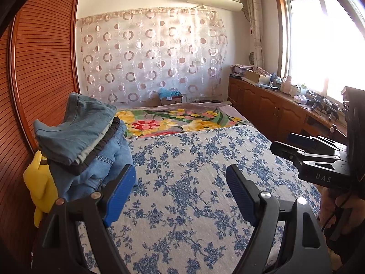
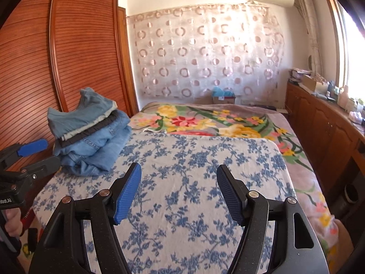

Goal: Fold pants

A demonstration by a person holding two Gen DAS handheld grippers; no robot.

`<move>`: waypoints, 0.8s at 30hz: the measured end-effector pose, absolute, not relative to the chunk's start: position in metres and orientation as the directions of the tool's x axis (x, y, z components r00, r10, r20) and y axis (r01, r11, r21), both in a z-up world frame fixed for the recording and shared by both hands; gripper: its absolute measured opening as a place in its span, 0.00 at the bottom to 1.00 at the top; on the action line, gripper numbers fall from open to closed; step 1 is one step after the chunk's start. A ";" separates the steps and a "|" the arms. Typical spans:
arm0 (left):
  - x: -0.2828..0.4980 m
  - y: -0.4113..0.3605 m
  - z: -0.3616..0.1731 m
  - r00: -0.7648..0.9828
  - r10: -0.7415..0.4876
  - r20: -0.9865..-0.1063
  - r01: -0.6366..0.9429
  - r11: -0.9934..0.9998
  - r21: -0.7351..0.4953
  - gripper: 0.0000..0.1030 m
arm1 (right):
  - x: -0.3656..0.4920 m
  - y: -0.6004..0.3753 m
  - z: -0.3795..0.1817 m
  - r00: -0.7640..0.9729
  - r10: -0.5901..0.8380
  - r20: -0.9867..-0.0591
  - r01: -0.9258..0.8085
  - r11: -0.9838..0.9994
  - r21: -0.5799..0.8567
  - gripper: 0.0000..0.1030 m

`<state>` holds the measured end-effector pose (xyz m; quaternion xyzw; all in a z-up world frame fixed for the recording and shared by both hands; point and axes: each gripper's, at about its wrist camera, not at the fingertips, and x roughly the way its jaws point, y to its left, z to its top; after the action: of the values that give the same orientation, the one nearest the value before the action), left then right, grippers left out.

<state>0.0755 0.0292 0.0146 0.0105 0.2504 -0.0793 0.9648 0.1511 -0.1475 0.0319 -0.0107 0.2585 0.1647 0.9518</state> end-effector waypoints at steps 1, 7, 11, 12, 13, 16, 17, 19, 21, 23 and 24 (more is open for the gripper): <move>0.071 0.028 0.015 0.863 -0.149 -0.483 0.159 0.987 -0.020 0.79 | 0.146 -0.150 0.033 0.814 0.308 -0.493 -0.318 0.946 0.068 0.68; 0.051 0.023 0.020 0.867 -0.150 -0.475 0.161 0.987 -0.016 0.79 | 0.119 -0.161 0.041 0.831 0.300 -0.469 -0.300 0.951 0.077 0.68; 0.038 0.022 0.026 0.879 -0.145 -0.454 0.154 0.988 -0.018 0.79 | 0.102 -0.166 0.051 0.848 0.292 -0.443 -0.291 0.954 0.072 0.68; 0.035 0.022 0.027 0.883 -0.141 -0.448 0.149 0.989 -0.018 0.79 | 0.098 -0.168 0.053 0.853 0.289 -0.435 -0.288 0.955 0.070 0.68; 0.032 0.023 0.029 0.886 -0.134 -0.444 0.141 0.990 -0.017 0.79 | 0.096 -0.168 0.054 0.857 0.287 -0.429 -0.286 0.956 0.069 0.68; 0.025 0.025 0.031 0.892 -0.125 -0.434 0.129 0.991 -0.020 0.79 | 0.085 -0.171 0.058 0.870 0.277 -0.409 -0.276 0.959 0.062 0.68; 0.022 0.026 0.032 0.894 -0.125 -0.430 0.129 0.991 -0.019 0.79 | 0.082 -0.172 0.059 0.873 0.275 -0.402 -0.274 0.960 0.063 0.68; 0.019 0.026 0.034 0.895 -0.125 -0.428 0.131 0.991 -0.017 0.79 | 0.077 -0.172 0.060 0.877 0.275 -0.394 -0.272 0.960 0.065 0.68; 0.015 0.027 0.036 0.897 -0.128 -0.423 0.132 0.991 -0.020 0.79 | 0.071 -0.172 0.060 0.881 0.273 -0.386 -0.271 0.961 0.062 0.68; 0.013 0.028 0.037 0.900 -0.130 -0.417 0.133 0.991 -0.022 0.79 | 0.069 -0.171 0.061 0.883 0.274 -0.382 -0.272 0.960 0.061 0.68; 0.012 0.029 0.038 0.900 -0.129 -0.416 0.131 0.991 -0.023 0.79 | 0.068 -0.170 0.061 0.883 0.276 -0.380 -0.274 0.960 0.062 0.68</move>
<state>0.0123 0.0285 0.0375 0.0028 0.2133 -0.0667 0.9747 0.0678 -0.1704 0.0612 0.0033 0.1961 0.1416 0.9703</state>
